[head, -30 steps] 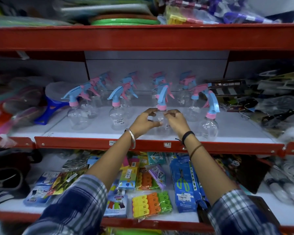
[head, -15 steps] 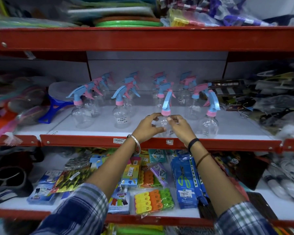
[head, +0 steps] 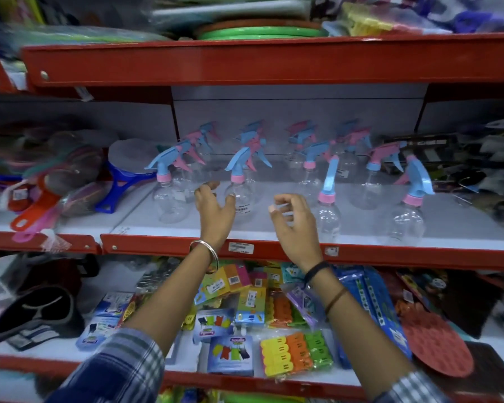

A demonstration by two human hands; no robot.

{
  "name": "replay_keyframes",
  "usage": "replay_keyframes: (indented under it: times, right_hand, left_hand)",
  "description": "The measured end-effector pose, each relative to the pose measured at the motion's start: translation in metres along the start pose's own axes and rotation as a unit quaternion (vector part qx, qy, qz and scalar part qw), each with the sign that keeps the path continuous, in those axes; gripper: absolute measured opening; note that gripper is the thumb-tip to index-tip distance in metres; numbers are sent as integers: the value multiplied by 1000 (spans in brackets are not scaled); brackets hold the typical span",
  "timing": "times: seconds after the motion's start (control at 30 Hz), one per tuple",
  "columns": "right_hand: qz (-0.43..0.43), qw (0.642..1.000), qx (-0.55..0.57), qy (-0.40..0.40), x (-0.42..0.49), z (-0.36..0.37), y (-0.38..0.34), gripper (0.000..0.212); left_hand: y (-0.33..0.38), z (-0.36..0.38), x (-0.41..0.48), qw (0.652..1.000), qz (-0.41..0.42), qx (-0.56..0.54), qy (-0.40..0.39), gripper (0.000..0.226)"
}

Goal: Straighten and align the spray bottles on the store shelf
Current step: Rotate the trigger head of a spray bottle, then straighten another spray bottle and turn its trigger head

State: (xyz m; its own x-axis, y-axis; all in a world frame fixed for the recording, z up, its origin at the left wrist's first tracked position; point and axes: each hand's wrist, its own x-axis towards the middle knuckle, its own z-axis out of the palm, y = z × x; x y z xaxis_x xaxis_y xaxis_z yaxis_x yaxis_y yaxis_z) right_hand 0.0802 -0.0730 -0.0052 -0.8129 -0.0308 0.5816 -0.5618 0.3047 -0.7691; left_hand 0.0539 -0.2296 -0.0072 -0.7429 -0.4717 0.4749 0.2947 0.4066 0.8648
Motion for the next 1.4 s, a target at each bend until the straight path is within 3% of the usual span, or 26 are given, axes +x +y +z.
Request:
replay_keyframes:
  times: [0.23, 0.33, 0.63, 1.1, 1.2, 1.3, 1.4]
  right_hand:
    - [181, 973, -5, -141, 56, 65, 16, 56]
    - [214, 960, -9, -179, 64, 73, 18, 58]
    - [201, 973, 7, -116, 55, 63, 9, 49]
    - [211, 971, -26, -114, 15, 56, -6, 46]
    - [182, 982, -33, -46, 4, 59, -10, 46]
    - [122, 988, 22, 94, -20, 69, -25, 31]
    - [80, 987, 91, 106, -38, 98, -46, 17]
  left_hand:
    - [-33, -12, 45, 970, -95, 23, -224, 71]
    - [-38, -16, 51, 954, -102, 3, -282, 76]
    - [-24, -30, 42, 948, -18, -2, -318, 66]
    - [-5, -58, 5, 933, 3, 32, -358, 63]
    - [-10, -64, 3, 956, 3, 26, -291, 52]
    - [-21, -81, 3, 994, 29, -45, -92, 28]
    - [-36, -105, 17, 996, 24, -79, 44, 18]
